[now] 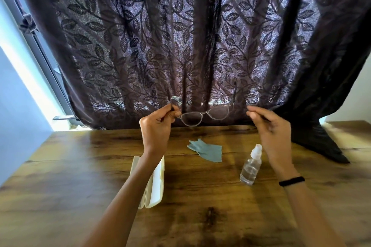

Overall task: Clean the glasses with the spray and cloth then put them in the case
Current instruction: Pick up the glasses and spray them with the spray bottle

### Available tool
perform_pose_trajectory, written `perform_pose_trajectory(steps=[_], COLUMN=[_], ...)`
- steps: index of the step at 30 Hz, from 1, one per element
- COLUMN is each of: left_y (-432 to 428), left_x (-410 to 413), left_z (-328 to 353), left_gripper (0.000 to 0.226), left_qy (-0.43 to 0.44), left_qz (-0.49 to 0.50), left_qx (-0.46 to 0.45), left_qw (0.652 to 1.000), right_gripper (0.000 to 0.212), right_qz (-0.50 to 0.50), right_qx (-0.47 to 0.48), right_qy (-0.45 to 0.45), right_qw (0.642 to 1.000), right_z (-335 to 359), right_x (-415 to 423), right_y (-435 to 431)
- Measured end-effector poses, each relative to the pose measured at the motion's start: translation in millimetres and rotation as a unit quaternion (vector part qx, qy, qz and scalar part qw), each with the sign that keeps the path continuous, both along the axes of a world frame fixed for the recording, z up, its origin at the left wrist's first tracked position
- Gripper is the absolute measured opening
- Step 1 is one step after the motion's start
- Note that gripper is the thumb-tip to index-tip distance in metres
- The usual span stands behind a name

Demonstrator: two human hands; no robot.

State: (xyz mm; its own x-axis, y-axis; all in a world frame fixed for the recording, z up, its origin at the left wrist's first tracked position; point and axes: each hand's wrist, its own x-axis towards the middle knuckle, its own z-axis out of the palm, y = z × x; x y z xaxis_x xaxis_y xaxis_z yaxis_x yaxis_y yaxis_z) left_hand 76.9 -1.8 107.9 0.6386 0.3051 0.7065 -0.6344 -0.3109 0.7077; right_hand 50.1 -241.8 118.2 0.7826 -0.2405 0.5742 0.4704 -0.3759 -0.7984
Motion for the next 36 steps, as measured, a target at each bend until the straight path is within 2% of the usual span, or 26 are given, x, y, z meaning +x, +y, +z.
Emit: perform_pose_trajectory(steps=[5,15,20,23,28,30,32,34,36], left_y=[-1,9,10,9,7,3,-4,-15,-26], left_x=[0,2,4,4,1,-4,-11,-20,-26], left_z=[2,-5,-11,-13,-15,-14,-10,-1,11], left_gripper=[0.023,0.014,0.016,0.015,0.01,0.014,0.012,0.011,0.016], left_qy=[0.035,0.089,0.116,0.173,0.23,0.239,0.197,0.061,-0.085], left_qz=[-0.028,-0.09,-0.106,-0.096,-0.03,-0.012,0.015,0.03,0.028], left_qx=[-0.051,-0.091,-0.113,-0.127,-0.109,-0.066,0.023,0.129,0.233], left_qw=[0.998,0.988,0.981,0.972,0.966,0.969,0.98,0.989,0.968], right_gripper=[0.021,0.023,0.016,0.015,0.011,0.01,0.009,0.008,0.007], right_qz=[0.031,0.077,0.063,0.016,-0.086,-0.103,-0.119,-0.131,-0.134], right_qx=[-0.029,0.077,0.013,-0.044,-0.114,-0.135,-0.165,-0.2,-0.238], right_qy=[0.036,0.003,-0.024,-0.049,-0.065,-0.07,-0.077,-0.081,-0.09], right_qw=[0.998,0.994,0.998,0.998,0.988,0.983,0.976,0.968,0.958], right_z=[7,16,21,20,23,25,25,26,26], right_x=[15,12,10,9,8,7,6,5,2], right_y=[6,22,25,27,34,37,42,48,54])
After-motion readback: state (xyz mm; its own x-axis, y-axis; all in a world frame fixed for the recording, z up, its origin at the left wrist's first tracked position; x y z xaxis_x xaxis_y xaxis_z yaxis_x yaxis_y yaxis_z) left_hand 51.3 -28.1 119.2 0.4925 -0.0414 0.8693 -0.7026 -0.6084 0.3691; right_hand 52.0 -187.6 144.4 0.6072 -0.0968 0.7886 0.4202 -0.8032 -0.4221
